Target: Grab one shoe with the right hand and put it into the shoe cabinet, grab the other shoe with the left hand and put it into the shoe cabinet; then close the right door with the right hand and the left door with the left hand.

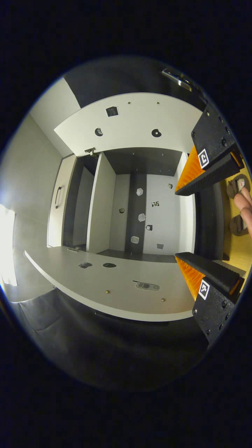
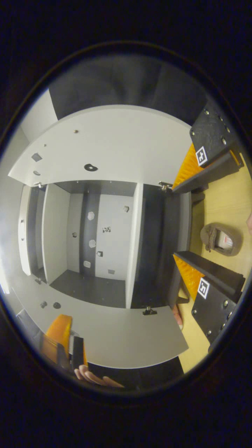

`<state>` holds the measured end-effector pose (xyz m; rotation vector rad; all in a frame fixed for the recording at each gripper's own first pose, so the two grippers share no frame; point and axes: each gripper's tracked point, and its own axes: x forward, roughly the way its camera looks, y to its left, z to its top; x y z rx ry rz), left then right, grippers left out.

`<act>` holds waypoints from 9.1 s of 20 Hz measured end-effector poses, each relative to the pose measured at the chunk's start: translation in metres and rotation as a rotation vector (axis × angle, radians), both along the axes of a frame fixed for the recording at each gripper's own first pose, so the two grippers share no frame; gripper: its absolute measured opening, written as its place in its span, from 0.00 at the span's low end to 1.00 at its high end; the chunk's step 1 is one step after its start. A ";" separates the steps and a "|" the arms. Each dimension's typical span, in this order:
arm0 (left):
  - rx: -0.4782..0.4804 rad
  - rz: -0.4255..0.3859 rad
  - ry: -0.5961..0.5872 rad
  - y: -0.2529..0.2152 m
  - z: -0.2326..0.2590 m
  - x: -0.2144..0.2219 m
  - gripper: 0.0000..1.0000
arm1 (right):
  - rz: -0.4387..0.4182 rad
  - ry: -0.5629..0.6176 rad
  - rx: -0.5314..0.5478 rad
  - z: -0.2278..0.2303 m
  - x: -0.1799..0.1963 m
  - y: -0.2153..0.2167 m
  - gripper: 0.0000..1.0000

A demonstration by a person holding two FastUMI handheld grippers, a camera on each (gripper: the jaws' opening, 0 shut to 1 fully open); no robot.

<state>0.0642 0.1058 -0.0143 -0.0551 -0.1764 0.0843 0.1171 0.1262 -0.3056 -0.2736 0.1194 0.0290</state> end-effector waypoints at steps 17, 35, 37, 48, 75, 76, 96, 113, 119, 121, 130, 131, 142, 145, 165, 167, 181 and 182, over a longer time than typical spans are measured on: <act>0.048 0.003 0.049 0.029 -0.038 0.055 0.99 | -0.048 0.460 0.025 -0.222 0.036 0.019 0.90; 0.055 -0.083 0.187 0.014 -0.085 0.113 0.99 | 0.033 0.517 0.124 -0.207 0.050 0.030 0.02; 0.053 -0.071 0.174 0.017 -0.081 0.111 0.99 | 0.049 0.487 0.113 -0.183 0.046 0.029 0.01; 0.052 -0.072 0.176 0.015 -0.083 0.112 0.99 | 0.204 0.285 0.087 0.021 0.033 0.052 0.01; 0.057 -0.109 0.149 0.007 -0.073 0.100 0.99 | 0.061 0.378 -0.003 0.126 0.307 0.096 0.01; 0.059 -0.103 0.148 0.009 -0.073 0.100 0.98 | 0.058 0.358 -0.030 0.124 0.318 0.097 0.01; 0.031 -0.069 0.184 0.017 -0.081 0.105 0.99 | 0.034 0.265 -0.110 0.125 0.317 0.095 0.92; 0.064 0.001 0.207 0.007 -0.100 0.075 0.99 | 0.079 -0.122 0.122 0.179 0.097 0.034 0.98; 0.048 -0.034 0.414 0.009 -0.212 0.069 0.99 | 0.124 -0.148 0.166 0.156 0.054 0.037 0.99; 0.013 -0.040 0.482 0.014 -0.250 0.070 1.00 | 0.141 -0.135 0.183 0.146 0.046 0.040 0.99; -0.044 -0.100 0.756 0.005 -0.369 0.046 1.00 | 0.139 -0.075 0.208 0.102 0.037 0.036 0.99; -0.035 -0.097 0.766 0.006 -0.375 0.044 1.00 | 0.128 -0.065 0.216 0.095 0.038 0.032 0.99; -0.062 -0.111 0.948 0.006 -0.439 0.042 0.42 | 0.054 -0.017 0.282 0.059 0.025 0.004 0.99; -0.046 -0.097 0.955 0.012 -0.438 0.040 0.05 | 0.120 0.002 0.271 0.053 0.017 0.024 0.99; 0.008 -0.054 0.443 0.003 -0.186 0.041 0.01 | 0.177 -0.040 0.226 0.058 -0.001 -0.002 0.99; -0.007 -0.039 0.404 0.005 -0.160 0.050 0.00 | 0.172 -0.051 0.222 0.068 -0.001 -0.008 0.99; -0.070 0.038 0.238 0.013 -0.023 0.177 0.01 | 0.218 -0.166 0.240 0.149 -0.008 -0.023 0.99; -0.068 0.049 0.239 0.014 -0.020 0.186 0.02 | 0.229 -0.169 0.247 0.151 -0.008 -0.022 0.99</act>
